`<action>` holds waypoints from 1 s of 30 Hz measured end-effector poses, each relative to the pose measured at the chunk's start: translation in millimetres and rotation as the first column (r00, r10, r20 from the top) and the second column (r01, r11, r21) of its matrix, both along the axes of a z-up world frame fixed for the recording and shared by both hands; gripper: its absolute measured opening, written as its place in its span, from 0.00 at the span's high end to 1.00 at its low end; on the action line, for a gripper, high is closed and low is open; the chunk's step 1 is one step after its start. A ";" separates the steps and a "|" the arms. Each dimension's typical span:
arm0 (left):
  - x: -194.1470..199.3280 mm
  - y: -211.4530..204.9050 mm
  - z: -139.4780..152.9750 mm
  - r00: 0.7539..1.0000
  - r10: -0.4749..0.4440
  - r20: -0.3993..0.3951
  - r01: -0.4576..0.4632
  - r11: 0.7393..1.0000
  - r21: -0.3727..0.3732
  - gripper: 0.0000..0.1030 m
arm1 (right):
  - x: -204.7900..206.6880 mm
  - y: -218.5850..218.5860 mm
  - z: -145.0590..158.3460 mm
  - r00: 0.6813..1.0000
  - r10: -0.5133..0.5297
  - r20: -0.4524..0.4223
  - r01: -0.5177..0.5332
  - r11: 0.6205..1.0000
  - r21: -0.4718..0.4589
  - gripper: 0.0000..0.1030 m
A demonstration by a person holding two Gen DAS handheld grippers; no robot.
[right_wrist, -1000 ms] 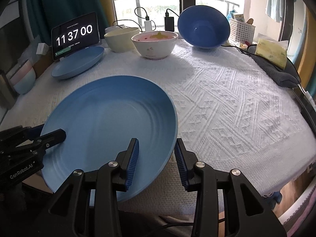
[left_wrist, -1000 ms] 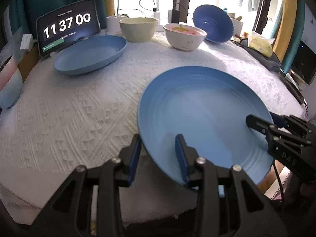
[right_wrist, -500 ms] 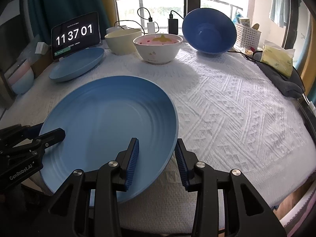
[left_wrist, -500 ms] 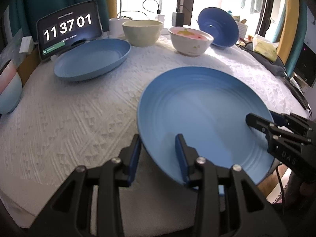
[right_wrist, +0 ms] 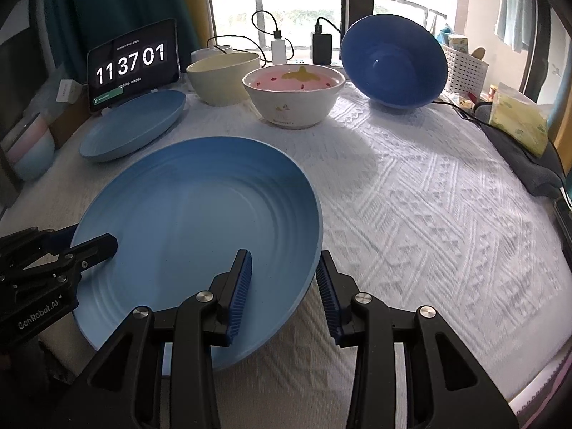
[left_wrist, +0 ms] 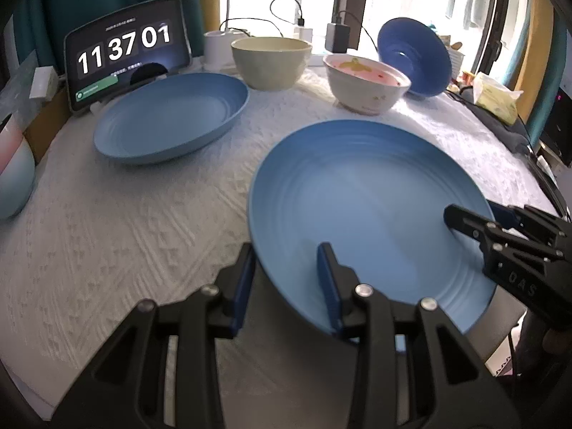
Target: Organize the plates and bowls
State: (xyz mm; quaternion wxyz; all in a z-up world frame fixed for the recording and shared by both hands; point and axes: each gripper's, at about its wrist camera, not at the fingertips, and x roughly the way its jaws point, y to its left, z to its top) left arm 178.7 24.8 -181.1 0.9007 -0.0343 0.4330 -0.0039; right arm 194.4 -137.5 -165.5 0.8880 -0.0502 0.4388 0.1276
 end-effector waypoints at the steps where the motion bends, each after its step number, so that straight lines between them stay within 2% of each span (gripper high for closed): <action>1: 2.1 0.4 -0.1 1.000 0.001 0.000 -0.001 1.000 0.000 0.64 | 3.1 0.8 -0.1 1.000 0.000 -0.001 0.000 1.000 0.000 0.61; 8: 10.2 2.2 -0.2 1.000 0.006 -0.002 -0.006 1.000 -0.002 0.64 | 16.8 2.8 -1.0 1.000 0.002 -0.003 -0.002 1.000 0.001 0.61; 16: 11.7 8.9 1.2 1.000 0.016 -0.025 -0.017 0.999 -0.039 0.64 | 18.4 3.3 -1.0 1.000 0.002 -0.012 -0.002 1.000 0.004 0.61; 19: 6.8 11.6 4.1 1.000 0.028 -0.014 -0.029 0.999 -0.039 0.63 | 17.0 2.1 0.9 1.000 -0.008 -0.010 0.008 1.000 0.003 0.61; 22: 0.8 16.0 8.5 0.999 0.040 0.003 -0.040 0.998 -0.052 0.57 | 14.9 -1.6 4.3 1.000 -0.028 -0.001 0.028 1.000 0.000 0.61; 30: -10.2 27.2 20.2 0.996 0.072 0.044 -0.069 0.995 -0.073 0.56 | 7.9 -3.2 19.5 0.998 -0.040 0.044 0.040 0.999 -0.004 0.60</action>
